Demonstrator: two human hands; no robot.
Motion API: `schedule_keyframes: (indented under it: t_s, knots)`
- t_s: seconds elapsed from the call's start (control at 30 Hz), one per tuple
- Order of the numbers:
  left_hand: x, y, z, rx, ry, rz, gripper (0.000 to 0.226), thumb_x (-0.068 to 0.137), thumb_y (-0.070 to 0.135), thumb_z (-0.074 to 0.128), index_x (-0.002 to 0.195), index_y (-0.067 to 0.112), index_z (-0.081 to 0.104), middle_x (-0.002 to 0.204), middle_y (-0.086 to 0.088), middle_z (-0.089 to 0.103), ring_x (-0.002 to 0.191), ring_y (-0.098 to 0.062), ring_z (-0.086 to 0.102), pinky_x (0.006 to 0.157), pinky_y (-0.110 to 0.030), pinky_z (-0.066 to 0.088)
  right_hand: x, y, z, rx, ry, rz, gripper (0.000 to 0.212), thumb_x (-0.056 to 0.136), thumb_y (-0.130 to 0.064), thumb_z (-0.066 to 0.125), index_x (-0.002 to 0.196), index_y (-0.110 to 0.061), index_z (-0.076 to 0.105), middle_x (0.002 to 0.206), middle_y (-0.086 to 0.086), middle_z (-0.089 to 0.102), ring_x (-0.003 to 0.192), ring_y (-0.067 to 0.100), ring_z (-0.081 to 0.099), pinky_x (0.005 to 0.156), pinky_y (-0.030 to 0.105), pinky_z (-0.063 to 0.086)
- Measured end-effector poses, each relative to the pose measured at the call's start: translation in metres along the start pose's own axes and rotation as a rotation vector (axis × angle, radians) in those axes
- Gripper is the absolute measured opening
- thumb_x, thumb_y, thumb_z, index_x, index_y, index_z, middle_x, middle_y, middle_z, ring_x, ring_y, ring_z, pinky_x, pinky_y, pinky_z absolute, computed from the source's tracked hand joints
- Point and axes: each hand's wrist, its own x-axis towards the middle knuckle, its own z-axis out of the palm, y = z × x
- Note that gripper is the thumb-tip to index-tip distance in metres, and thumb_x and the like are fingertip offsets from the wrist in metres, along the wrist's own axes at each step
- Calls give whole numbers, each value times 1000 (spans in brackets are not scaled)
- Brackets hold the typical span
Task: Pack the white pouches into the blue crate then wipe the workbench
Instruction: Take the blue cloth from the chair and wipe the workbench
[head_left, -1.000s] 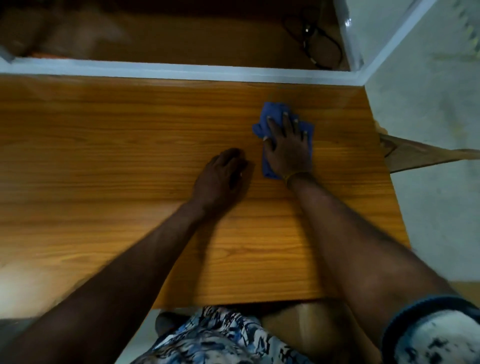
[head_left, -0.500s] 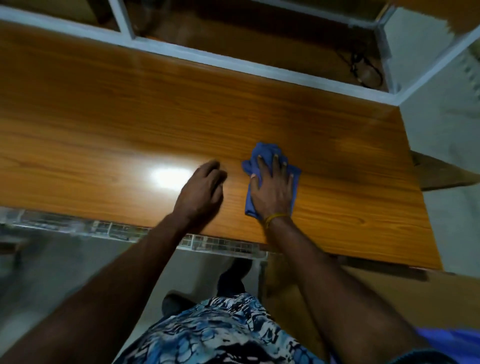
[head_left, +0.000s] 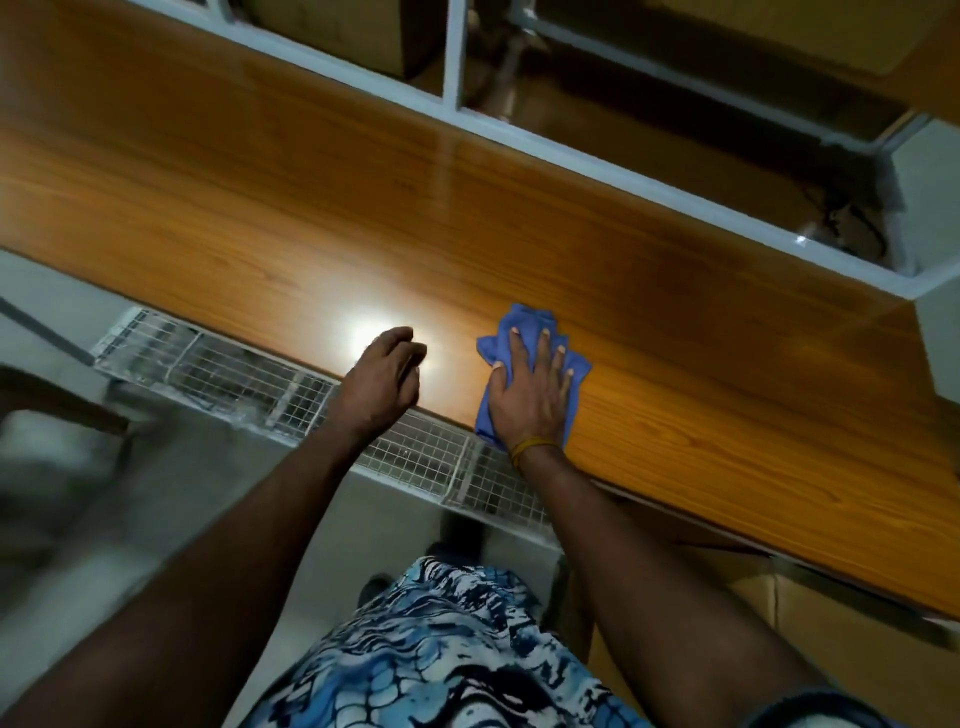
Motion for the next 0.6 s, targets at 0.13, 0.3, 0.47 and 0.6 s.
schedule_keyframes:
  t_s: [0.13, 0.3, 0.47, 0.6]
  knots:
    - [-2, -28, -26, 2, 20, -77, 34, 96, 12, 56, 129, 4, 60, 146, -12, 45, 126, -28, 52, 95, -36, 45, 10, -38, 11, -4, -15, -67, 58, 105, -44, 33, 157, -31, 13, 166, 7, 1, 152, 32, -5, 121, 51, 5]
    - [1, -59, -55, -25, 31, -146, 35, 96, 8, 54, 130, 0, 58, 144, -15, 46, 123, -30, 53, 97, -26, 38, 31, -100, 27, -14, -25, -176, 55, 104, -38, 37, 156, -27, 21, 165, 11, 9, 151, 35, 4, 121, 53, 9]
    - [5, -97, -93, -100, 131, -279, 43, 96, 23, 45, 131, 3, 59, 135, -16, 55, 122, -30, 55, 99, -29, 39, 56, -183, 52, 40, -1, -359, 48, 103, -28, 43, 150, -23, 37, 162, 13, 20, 150, 37, 14, 121, 53, 14]
    - [4, -142, -130, -123, 231, -397, 37, 96, 19, 46, 128, 8, 61, 125, -12, 62, 113, -27, 58, 94, -26, 41, 73, -266, 76, 224, -107, -485, 40, 103, -21, 45, 142, -14, 48, 160, 13, 25, 150, 33, 17, 121, 51, 14]
